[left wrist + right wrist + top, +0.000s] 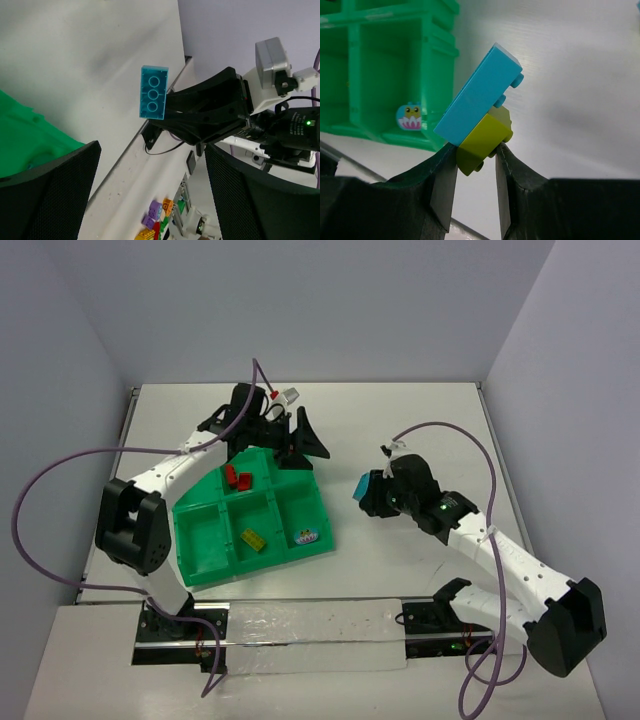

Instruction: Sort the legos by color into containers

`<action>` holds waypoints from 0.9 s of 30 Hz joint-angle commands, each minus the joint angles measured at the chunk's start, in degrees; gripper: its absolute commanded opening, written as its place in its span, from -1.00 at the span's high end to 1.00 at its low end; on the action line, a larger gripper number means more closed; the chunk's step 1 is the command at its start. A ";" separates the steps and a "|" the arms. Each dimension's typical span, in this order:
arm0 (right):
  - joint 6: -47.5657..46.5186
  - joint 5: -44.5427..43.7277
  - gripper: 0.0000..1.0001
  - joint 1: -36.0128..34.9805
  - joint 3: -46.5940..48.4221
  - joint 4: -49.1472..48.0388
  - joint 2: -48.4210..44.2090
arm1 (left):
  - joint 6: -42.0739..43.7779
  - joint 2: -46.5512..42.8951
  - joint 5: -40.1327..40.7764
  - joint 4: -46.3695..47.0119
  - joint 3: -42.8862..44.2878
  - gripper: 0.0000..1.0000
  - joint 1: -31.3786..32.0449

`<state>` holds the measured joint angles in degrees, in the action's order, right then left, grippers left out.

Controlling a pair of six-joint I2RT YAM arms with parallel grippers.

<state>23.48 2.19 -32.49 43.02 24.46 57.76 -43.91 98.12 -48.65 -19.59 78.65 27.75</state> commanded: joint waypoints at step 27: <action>-2.39 3.82 1.00 -5.56 7.14 -4.26 2.32 | 2.30 9.60 -4.00 3.28 6.58 -0.53 7.47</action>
<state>21.37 6.48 -37.51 47.79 23.07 59.95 -42.76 107.04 -51.23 -17.70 82.55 34.54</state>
